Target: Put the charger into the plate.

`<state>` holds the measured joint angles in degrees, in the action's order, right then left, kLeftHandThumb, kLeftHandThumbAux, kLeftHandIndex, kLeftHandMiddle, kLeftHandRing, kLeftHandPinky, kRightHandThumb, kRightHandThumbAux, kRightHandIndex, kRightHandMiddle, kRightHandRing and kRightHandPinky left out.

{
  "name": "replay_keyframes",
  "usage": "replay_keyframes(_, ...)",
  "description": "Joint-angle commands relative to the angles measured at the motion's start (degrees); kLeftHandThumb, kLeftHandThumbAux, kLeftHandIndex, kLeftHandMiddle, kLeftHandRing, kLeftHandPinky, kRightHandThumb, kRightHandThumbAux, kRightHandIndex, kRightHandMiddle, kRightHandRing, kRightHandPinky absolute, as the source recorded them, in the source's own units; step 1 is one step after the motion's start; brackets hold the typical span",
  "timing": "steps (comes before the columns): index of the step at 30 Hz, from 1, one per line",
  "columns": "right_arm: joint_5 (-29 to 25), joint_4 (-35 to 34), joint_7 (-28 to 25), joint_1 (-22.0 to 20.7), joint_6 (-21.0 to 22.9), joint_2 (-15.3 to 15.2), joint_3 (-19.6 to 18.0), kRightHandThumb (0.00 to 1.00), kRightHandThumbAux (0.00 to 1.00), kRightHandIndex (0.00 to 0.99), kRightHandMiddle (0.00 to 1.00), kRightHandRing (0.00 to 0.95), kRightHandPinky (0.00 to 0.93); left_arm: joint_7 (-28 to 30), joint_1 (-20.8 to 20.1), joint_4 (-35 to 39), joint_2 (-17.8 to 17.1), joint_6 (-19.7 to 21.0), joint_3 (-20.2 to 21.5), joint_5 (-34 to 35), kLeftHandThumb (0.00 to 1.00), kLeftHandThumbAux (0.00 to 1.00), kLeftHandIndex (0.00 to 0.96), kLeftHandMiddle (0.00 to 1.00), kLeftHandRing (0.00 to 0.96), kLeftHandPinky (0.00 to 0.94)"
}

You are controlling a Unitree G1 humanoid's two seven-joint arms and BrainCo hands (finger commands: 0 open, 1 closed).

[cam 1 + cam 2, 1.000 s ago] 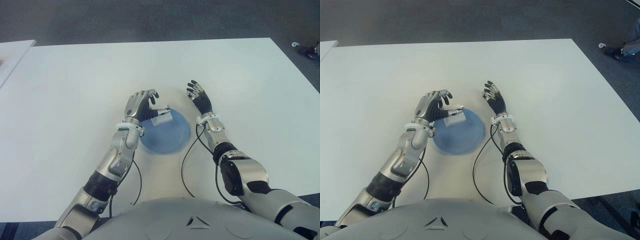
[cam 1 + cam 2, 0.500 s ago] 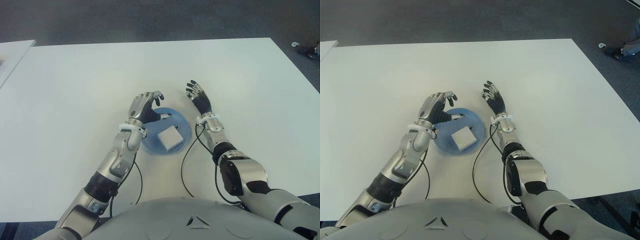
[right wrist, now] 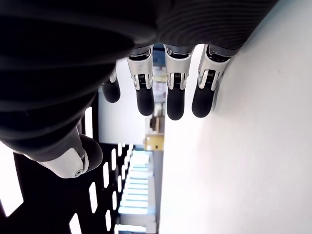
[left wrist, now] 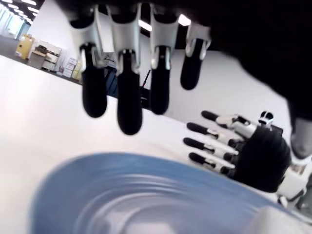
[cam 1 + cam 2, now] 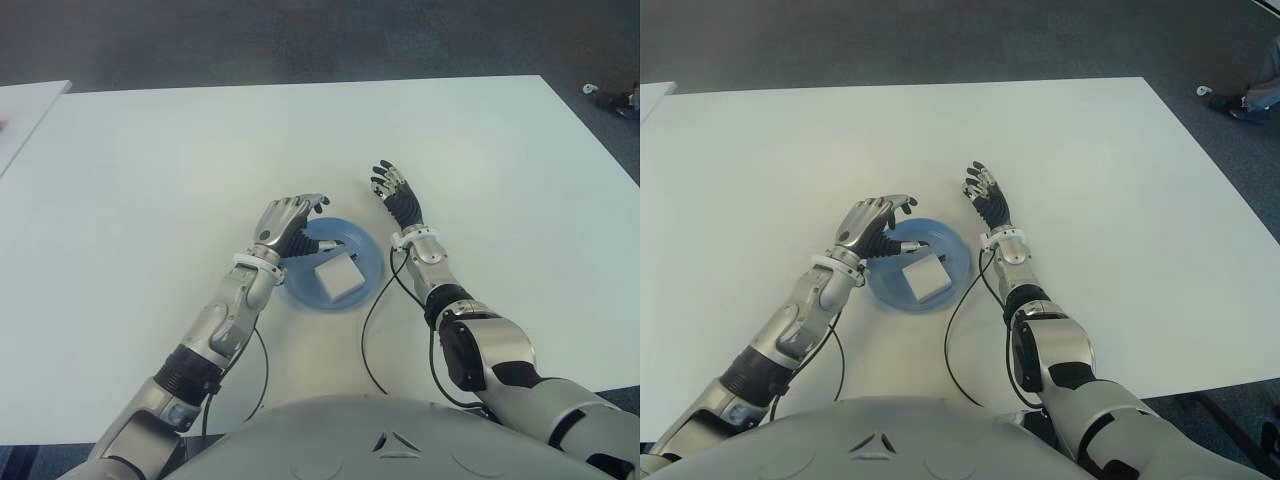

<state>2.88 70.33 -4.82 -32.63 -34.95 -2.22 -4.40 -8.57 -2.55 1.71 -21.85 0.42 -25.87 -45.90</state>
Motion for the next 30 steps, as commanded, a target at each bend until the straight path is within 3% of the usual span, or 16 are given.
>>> replay_keyframes(1, 0.62, 3.01, -0.32, 3.00, 5.17, 0.68, 0.54, 0.056, 0.582, 0.016, 0.150, 0.143, 0.120, -1.69, -0.15, -1.16, -0.43, -2.28, -0.37, -2.08, 0.289, 0.300, 0.087, 0.115, 0.143, 0.191)
replay_keyframes(7, 0.75, 3.06, -0.17, 2.98, 5.06, 0.60, 0.68, 0.068, 0.586, 0.015, 0.151, 0.141, 0.112, -3.38, 0.36, -1.03, 0.29, -2.92, 0.84, -2.12, 0.223, 0.304, 0.042, 0.060, 0.076, 0.121)
replay_keyframes(11, 0.72, 3.08, -0.24, 3.01, 4.96, 0.54, 0.82, 0.074, 0.588, 0.014, 0.151, 0.140, 0.109, -4.51, 0.98, -1.32, 1.74, -5.11, 2.72, 2.08, 0.189, 0.351, 0.031, 0.057, 0.060, 0.094)
replay_keyframes(15, 0.59, 3.18, -0.36, 2.96, 4.97, 0.47, 0.82, 0.078, 0.587, 0.013, 0.151, 0.138, 0.109, -4.31, 0.12, -5.35, 3.57, -11.21, 6.86, 11.89, 0.159, 0.419, 0.028, 0.055, 0.050, 0.064)
replay_keyframes(19, 0.33, 3.24, -0.52, 2.98, 4.95, 0.36, 0.61, 0.083, 0.591, 0.013, 0.151, 0.140, 0.120, 0.05, -5.37, -18.87, 5.27, -19.98, 15.99, 29.23, 0.114, 0.480, 0.028, 0.049, 0.040, 0.041)
replay_keyframes(23, 0.17, 3.21, -0.56, 3.02, 5.03, 0.30, 0.46, 0.088, 0.590, 0.015, 0.152, 0.144, 0.126, 3.62, -8.72, -27.76, 7.77, -26.29, 21.77, 40.47, 0.072, 0.538, 0.031, 0.039, 0.025, 0.018)
replay_keyframes(30, -0.38, 3.19, -0.70, 2.99, 5.49, 0.44, 0.00, 0.084, 0.584, 0.019, 0.152, 0.146, 0.130, 12.97, -12.66, -40.38, 10.37, -31.75, 31.49, 55.95, 0.012, 0.600, 0.043, 0.045, 0.026, 0.034)
